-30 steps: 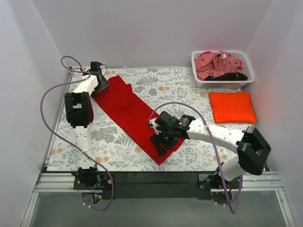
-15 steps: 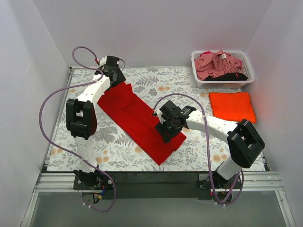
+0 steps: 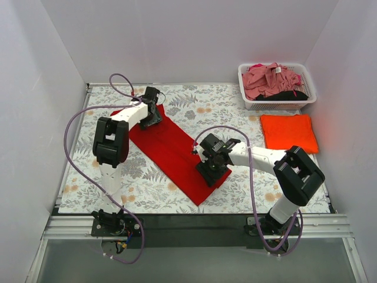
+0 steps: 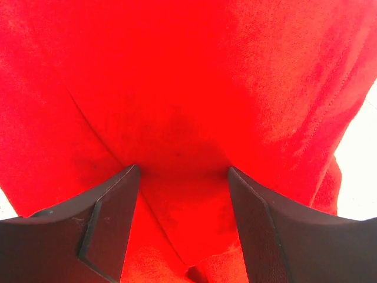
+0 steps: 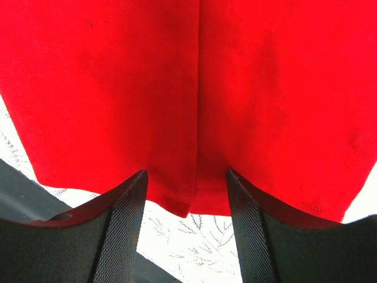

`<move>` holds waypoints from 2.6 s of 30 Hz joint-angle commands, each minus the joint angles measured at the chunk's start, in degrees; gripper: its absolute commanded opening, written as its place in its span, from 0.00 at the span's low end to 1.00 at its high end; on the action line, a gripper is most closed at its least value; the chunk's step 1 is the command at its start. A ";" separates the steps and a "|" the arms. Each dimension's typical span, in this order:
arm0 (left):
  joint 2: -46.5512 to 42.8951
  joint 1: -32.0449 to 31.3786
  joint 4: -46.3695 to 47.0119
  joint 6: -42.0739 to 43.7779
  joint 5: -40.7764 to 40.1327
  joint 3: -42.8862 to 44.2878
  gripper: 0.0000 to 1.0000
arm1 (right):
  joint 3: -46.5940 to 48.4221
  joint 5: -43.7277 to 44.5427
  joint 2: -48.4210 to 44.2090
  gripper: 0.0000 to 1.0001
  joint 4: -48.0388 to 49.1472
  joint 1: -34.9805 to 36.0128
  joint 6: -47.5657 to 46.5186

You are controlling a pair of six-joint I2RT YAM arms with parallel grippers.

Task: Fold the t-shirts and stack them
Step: Fold the tshirt

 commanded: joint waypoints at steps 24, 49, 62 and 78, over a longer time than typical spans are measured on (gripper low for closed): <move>23.72 -9.43 4.04 9.52 7.93 28.17 0.64 | 3.64 -11.52 10.70 0.63 0.63 6.39 8.94; -14.31 -9.43 9.60 5.05 4.86 7.84 0.87 | 0.16 -8.79 -13.98 0.95 0.89 -14.07 16.23; -52.47 -15.22 1.07 -7.26 15.39 -42.89 0.83 | -15.24 -15.82 -17.34 0.86 12.31 -17.60 21.68; -51.26 -22.35 5.98 -18.69 25.77 -55.67 0.69 | -18.41 -19.95 -11.45 0.54 18.82 -17.16 24.58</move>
